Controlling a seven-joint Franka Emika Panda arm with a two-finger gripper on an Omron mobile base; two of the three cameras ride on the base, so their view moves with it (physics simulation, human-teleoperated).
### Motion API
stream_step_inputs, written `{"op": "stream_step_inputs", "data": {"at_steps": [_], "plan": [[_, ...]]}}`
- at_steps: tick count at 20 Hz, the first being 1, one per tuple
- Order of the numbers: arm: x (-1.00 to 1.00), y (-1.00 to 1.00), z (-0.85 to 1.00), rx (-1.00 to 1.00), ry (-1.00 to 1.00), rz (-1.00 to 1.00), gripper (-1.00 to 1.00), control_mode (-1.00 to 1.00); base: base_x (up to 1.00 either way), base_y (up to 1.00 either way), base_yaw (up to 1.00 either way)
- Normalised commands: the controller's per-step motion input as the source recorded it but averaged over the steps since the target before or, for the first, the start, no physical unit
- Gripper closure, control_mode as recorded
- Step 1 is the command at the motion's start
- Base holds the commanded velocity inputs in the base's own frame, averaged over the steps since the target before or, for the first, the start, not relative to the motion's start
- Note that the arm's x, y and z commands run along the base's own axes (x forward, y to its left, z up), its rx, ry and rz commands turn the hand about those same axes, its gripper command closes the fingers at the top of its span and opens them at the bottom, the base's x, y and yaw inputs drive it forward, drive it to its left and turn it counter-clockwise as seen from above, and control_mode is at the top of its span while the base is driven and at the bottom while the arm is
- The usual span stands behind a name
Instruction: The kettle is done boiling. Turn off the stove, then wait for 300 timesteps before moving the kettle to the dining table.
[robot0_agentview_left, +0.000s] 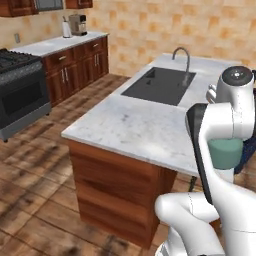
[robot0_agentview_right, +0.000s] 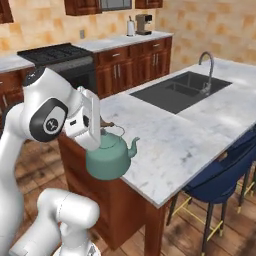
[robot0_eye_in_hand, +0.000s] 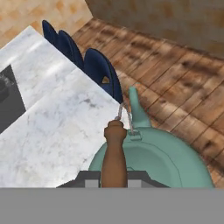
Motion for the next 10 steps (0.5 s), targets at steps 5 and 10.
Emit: {"op": "stream_step_inputs", "data": {"at_steps": [5,10], "plan": [[0.00,0.00,0.00,0.00,0.00,0.00,1.00,1.00,0.00,-0.63,0.50],[0.00,0.00,0.00,0.00,0.00,0.00,1.00,1.00,0.00,-0.62,0.49]]}}
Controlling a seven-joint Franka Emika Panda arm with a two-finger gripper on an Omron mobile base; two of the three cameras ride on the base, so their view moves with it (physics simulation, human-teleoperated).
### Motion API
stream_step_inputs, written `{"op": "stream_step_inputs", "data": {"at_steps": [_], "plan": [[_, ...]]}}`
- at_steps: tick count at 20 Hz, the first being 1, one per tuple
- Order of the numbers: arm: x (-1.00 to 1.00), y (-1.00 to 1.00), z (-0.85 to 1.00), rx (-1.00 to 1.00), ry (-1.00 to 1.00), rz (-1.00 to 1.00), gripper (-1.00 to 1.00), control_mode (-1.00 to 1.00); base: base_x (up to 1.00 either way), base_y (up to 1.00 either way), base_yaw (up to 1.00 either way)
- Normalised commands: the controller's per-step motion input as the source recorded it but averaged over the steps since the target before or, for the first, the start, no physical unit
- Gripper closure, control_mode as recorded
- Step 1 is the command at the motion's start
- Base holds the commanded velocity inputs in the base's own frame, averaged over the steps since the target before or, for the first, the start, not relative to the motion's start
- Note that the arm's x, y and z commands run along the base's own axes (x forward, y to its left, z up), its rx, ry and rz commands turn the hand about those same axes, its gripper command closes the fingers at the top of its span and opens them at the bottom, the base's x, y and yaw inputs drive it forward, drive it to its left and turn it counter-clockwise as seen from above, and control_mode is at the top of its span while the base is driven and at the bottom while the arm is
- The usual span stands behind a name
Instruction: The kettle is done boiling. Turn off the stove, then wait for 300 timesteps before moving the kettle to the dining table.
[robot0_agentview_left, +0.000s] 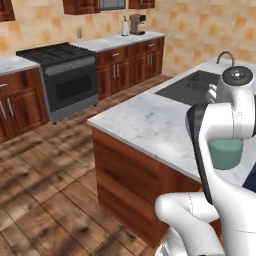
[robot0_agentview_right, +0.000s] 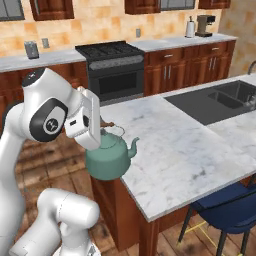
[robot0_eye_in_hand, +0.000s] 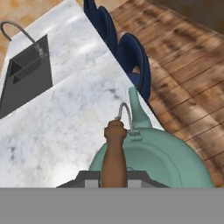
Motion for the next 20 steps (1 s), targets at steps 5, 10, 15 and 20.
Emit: {"op": "stream_step_inputs", "data": {"at_steps": [5,10,15,20], "plan": [[0.00,0.00,0.00,0.00,0.00,0.00,1.00,1.00,-0.05,-0.69,0.47],[0.00,0.00,0.00,0.00,0.00,0.00,1.00,1.00,-0.28,-0.62,0.41],[0.00,0.00,0.00,0.00,0.00,0.00,1.00,1.00,-0.17,-0.18,0.12],[0.00,0.00,0.00,0.00,0.00,0.00,1.00,1.00,0.00,0.00,0.00]]}}
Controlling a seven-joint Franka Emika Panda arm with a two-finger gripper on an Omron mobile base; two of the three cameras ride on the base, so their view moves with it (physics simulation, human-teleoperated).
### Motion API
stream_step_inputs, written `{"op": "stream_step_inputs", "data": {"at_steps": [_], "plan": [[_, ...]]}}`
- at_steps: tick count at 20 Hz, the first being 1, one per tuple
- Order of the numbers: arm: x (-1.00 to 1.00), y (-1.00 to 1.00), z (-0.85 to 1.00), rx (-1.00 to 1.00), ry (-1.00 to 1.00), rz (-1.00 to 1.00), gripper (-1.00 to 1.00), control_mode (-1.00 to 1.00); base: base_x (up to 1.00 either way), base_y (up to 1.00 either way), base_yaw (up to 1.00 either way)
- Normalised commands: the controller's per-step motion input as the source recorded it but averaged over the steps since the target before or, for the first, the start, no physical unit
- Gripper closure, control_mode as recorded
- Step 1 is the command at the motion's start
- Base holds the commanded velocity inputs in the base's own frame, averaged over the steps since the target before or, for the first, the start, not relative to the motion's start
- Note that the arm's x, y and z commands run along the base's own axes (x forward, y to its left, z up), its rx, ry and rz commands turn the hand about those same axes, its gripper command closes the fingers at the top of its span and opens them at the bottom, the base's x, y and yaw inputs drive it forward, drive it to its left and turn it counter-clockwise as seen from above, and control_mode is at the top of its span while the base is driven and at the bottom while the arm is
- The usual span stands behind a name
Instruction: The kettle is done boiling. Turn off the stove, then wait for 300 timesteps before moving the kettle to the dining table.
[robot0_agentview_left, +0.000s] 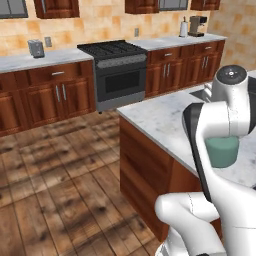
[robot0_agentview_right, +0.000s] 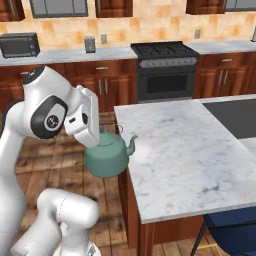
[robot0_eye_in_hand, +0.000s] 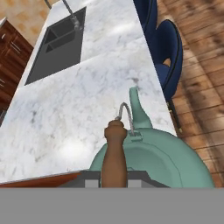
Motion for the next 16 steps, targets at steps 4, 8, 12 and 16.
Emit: {"op": "stream_step_inputs", "data": {"at_steps": [4,8,12,16], "plan": [[0.00,0.00,0.00,0.00,0.00,0.00,1.00,1.00,0.00,-0.06,0.00],[0.00,-0.24,0.00,0.00,-0.06,0.00,1.00,-1.00,0.00,0.00,0.00],[0.00,-0.32,0.00,0.00,-0.08,0.00,1.00,-1.00,0.00,0.00,0.00],[0.01,-0.40,0.00,0.02,-0.10,0.00,1.00,-1.00,0.00,0.00,0.00]]}}
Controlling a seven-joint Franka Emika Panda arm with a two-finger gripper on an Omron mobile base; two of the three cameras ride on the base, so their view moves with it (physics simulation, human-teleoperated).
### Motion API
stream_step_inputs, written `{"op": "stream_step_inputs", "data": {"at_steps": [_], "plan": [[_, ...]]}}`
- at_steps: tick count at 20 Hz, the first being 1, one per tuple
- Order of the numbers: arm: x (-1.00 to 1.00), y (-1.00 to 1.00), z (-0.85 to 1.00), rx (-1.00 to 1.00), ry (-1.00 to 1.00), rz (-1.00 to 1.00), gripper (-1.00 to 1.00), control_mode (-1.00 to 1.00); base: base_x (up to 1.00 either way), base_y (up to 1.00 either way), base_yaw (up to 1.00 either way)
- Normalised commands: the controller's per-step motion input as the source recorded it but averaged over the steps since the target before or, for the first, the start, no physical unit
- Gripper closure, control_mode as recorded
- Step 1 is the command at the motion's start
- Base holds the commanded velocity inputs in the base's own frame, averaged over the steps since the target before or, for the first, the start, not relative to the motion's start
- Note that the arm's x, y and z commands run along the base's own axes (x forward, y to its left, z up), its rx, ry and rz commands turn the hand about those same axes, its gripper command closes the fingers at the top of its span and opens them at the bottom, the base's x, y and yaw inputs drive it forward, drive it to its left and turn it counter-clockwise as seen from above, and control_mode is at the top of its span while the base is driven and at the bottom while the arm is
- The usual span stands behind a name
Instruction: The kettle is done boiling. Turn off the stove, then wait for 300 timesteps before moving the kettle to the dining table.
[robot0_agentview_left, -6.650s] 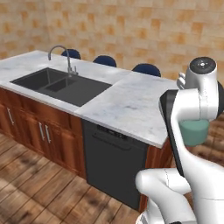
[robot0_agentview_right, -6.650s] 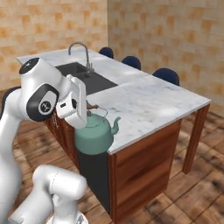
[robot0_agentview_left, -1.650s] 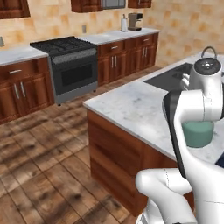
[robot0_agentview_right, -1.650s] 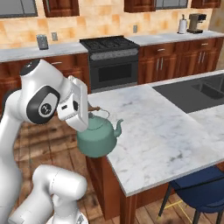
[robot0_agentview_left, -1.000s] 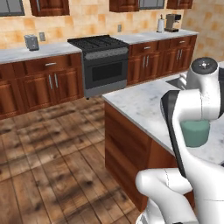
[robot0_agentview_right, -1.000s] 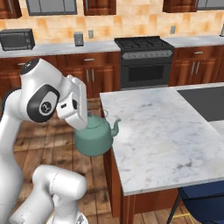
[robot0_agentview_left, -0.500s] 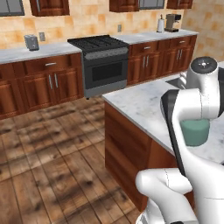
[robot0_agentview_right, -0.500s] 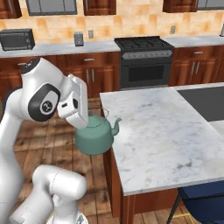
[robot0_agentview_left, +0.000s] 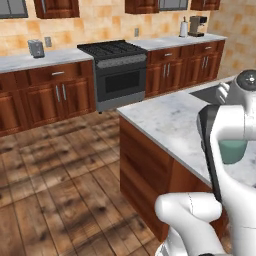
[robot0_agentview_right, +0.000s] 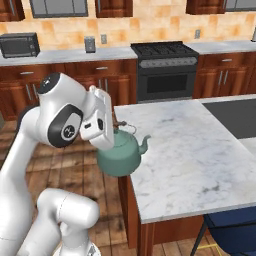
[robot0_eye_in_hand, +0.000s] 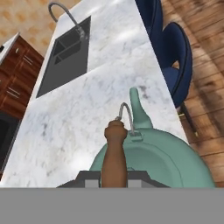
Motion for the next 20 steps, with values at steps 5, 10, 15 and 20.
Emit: {"op": "stream_step_inputs", "data": {"at_steps": [5,10,15,20], "plan": [[0.09,-0.61,-0.10,0.05,-0.02,0.00,1.00,-1.00,0.00,0.00,0.00],[0.30,-0.58,-0.24,0.01,0.05,-0.02,1.00,-1.00,0.00,0.00,0.00],[0.22,-0.54,-0.28,0.01,0.10,-0.01,1.00,-1.00,0.00,0.00,0.00],[0.21,-0.57,-0.25,0.00,0.03,0.00,1.00,-1.00,0.00,0.00,0.00]]}}
